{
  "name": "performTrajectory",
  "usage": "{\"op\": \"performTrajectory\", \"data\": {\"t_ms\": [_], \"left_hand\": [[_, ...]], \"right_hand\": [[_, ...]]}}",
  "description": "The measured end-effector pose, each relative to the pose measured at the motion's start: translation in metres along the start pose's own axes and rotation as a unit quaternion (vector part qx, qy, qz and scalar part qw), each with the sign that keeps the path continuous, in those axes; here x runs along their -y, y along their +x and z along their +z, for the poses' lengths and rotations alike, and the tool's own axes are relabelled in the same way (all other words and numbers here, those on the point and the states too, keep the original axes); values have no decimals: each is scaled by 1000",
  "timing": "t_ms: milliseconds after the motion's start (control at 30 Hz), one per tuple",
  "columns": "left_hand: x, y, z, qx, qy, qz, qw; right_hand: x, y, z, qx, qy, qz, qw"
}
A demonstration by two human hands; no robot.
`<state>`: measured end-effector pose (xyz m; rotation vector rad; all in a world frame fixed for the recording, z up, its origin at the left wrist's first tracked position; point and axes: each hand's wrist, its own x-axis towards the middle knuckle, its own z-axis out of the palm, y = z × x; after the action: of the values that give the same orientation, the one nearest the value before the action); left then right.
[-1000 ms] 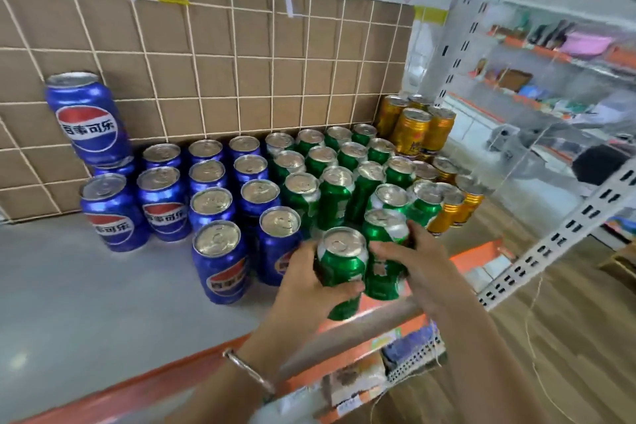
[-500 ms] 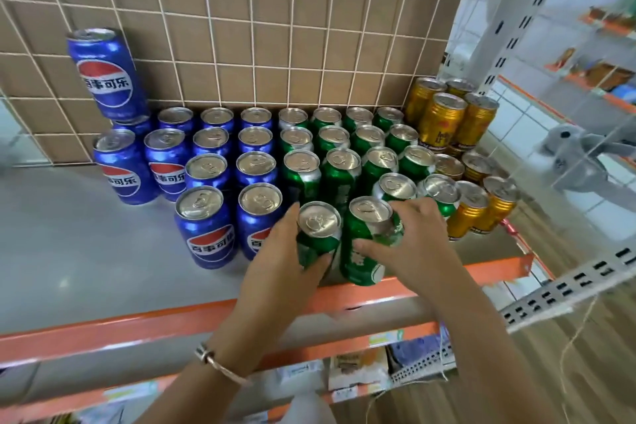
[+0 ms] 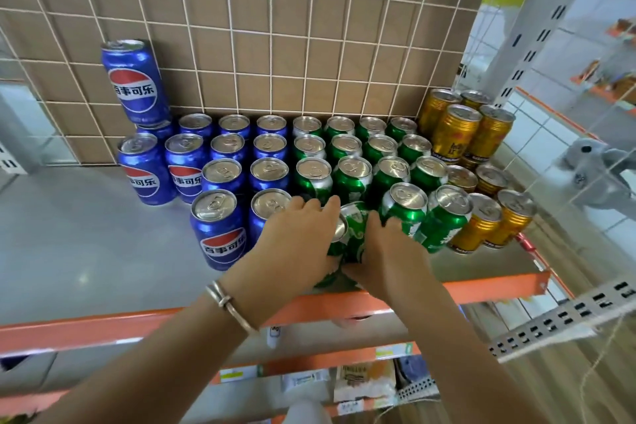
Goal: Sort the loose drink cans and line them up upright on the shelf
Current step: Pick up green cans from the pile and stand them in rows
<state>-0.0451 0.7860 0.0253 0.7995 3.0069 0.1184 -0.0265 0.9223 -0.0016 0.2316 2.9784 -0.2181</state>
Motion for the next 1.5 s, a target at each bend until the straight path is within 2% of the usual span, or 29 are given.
{"op": "performTrajectory", "data": {"t_ms": [133, 233, 333, 500, 700, 867, 933, 1033, 1067, 1200, 1367, 1500], "left_hand": [[1, 13, -10, 11, 55, 41, 998], [3, 15, -13, 13, 46, 67, 997], [6, 20, -16, -9, 41, 73, 996], [21, 31, -20, 21, 4, 51, 998], [24, 30, -2, 17, 43, 30, 998], [27, 30, 8, -5, -9, 27, 1000], [26, 32, 11, 9, -24, 51, 998], [20, 36, 12, 50, -59, 113, 991], [17, 38, 12, 55, -58, 129, 988], [5, 40, 14, 18, 5, 144, 989], [6, 47, 17, -107, -23, 103, 989], [12, 52, 12, -45, -43, 83, 995]], "right_hand": [[10, 11, 4, 15, -65, 29, 997], [9, 9, 10, -20, -90, 18, 996], [5, 3, 15, -28, -55, 13, 998], [-4, -2, 22, -54, -7, 20, 998], [-17, -5, 33, -101, 108, 19, 989], [-40, -9, 59, -185, 304, -26, 934], [-46, -7, 67, -176, 377, -50, 908], [-48, -5, 72, -123, 469, -85, 870], [-48, -5, 74, -131, 467, -89, 870], [-47, -1, 82, -280, 362, -99, 883], [-41, -6, 89, -237, 394, -114, 881], [-33, 0, 90, -201, 428, -102, 875]]}}
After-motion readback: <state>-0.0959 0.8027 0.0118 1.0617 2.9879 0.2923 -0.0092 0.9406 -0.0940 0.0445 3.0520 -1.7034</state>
